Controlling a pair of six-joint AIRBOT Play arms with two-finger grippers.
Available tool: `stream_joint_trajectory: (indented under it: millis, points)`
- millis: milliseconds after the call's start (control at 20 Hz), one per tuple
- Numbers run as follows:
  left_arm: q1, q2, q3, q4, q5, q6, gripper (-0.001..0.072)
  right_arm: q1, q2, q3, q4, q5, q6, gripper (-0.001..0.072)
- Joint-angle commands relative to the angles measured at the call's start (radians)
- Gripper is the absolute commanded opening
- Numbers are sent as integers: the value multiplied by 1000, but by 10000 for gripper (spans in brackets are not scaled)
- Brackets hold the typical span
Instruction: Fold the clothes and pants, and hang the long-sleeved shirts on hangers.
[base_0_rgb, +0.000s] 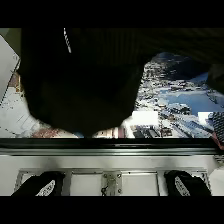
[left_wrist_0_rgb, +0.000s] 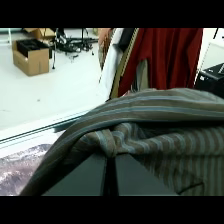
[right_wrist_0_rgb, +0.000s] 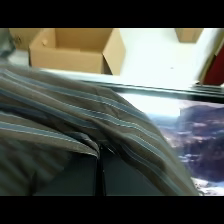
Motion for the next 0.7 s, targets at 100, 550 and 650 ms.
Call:
stream_joint_trajectory:
  millis: [100,550,650]
  points:
    - [2,52,-179,-6,-1,8,11,1,-88,-9,0,170,111,15]
    - [-206,-352,-433,7,36,27,15,0,-453,-244,-188,187,111,16]
    - [-202,-470,-359,7,90,26,578,-24,-520,-243,-220,84,113,29]
